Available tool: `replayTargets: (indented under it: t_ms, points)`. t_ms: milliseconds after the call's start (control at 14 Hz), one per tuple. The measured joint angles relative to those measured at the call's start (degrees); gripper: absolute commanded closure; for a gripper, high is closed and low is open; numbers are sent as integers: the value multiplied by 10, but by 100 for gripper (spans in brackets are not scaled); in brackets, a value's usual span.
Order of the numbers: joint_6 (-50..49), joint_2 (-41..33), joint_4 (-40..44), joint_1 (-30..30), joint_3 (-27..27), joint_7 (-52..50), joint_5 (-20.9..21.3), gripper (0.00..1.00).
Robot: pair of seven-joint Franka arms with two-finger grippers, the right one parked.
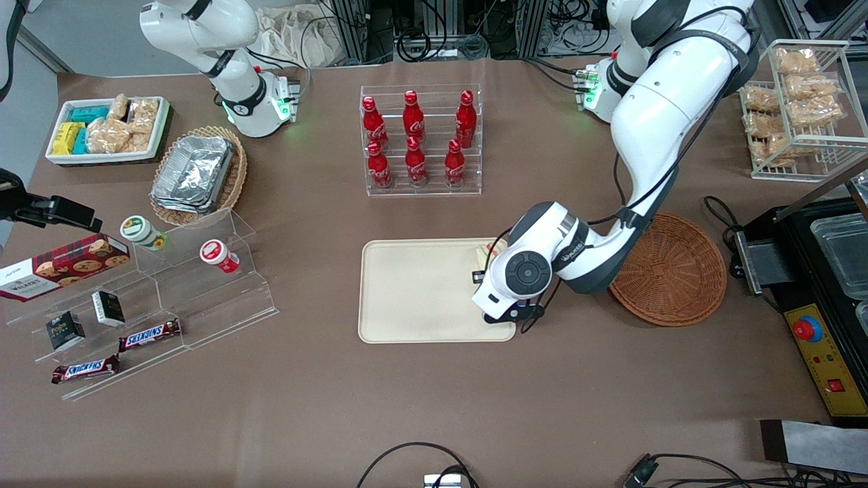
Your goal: Place sandwich from basket to tray
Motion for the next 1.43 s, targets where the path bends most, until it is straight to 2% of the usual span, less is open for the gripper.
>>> replayTargets:
  t_ms: [214,429,643,857,1071,1143,1286,1429]
  points:
    - [-2,-4,23,0,0,-19,2,0]
    - [-46,-40,59,6,1,-23,3,0]
    - [-111,-114,68,45,2,-23,3,0]
    - [-125,-205,13,79,14,5,-13,0]
    - [-116,-323,-97,77,103,134,-93,0]
    - [-115,-361,-130,75,136,184,-108,0]
    - [-122,-419,-173,76,185,266,-116,0]
    - [-141,-447,-186,77,221,340,-117,0]
